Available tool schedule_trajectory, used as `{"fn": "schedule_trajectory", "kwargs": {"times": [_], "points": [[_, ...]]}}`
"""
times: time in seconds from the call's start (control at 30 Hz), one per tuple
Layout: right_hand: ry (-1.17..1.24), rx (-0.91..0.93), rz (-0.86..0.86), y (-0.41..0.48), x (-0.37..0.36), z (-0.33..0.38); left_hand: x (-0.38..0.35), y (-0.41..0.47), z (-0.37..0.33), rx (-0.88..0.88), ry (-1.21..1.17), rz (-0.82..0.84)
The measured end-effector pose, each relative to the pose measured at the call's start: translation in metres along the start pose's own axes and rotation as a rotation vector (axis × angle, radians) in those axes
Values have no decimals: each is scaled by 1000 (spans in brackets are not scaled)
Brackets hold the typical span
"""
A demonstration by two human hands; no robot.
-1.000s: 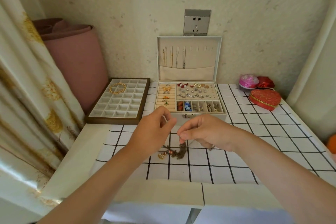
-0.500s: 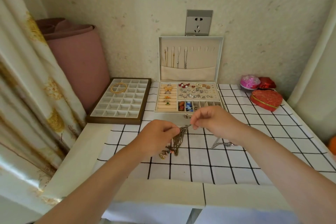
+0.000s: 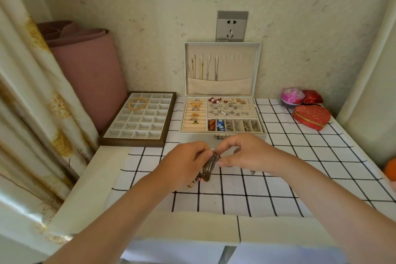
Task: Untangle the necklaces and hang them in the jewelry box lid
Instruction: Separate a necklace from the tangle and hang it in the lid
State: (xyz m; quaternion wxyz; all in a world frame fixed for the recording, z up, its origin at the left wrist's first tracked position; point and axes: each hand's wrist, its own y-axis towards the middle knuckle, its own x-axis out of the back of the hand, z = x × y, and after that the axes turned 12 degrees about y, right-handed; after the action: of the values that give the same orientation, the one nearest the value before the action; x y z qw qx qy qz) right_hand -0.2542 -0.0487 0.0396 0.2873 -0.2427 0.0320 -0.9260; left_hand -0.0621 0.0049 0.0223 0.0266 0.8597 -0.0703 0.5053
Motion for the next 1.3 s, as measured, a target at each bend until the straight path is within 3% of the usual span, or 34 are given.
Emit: {"fn": "schedule_trajectory", "kwargs": {"times": [0.3,0.37,0.43,0.5,0.57,0.63,0.83,0.97,1.1,1.3], "points": [[16,-21,-81,2,-6,-3,-1,0,-3,9,38,-147],[-39,-38,-46,3,-7,-3,0,1,-6,78,-60,-88],[-25,-31,-18,3,-8,-2,0,-1,-11,161,-178,98],[54,-1,-29,2,-8,-1,-1,0,-10,166,-84,210],[144,6,-50,2,-8,0,2,-1,-8,164,127,171],[295,-36,-60,4,-11,-1,9,-2,-7,202,192,86],[845,16,-98,7,-10,3,14,0,-1,288,15,-5],[1066,20,-134,9,-8,3,10,1,-5,314,-398,-97],[1291,19,-172,13,-9,1,15,2,-9,379,-598,-71],[1466,74,-182,14,-15,-1,14,4,-7,383,-449,8]]}}
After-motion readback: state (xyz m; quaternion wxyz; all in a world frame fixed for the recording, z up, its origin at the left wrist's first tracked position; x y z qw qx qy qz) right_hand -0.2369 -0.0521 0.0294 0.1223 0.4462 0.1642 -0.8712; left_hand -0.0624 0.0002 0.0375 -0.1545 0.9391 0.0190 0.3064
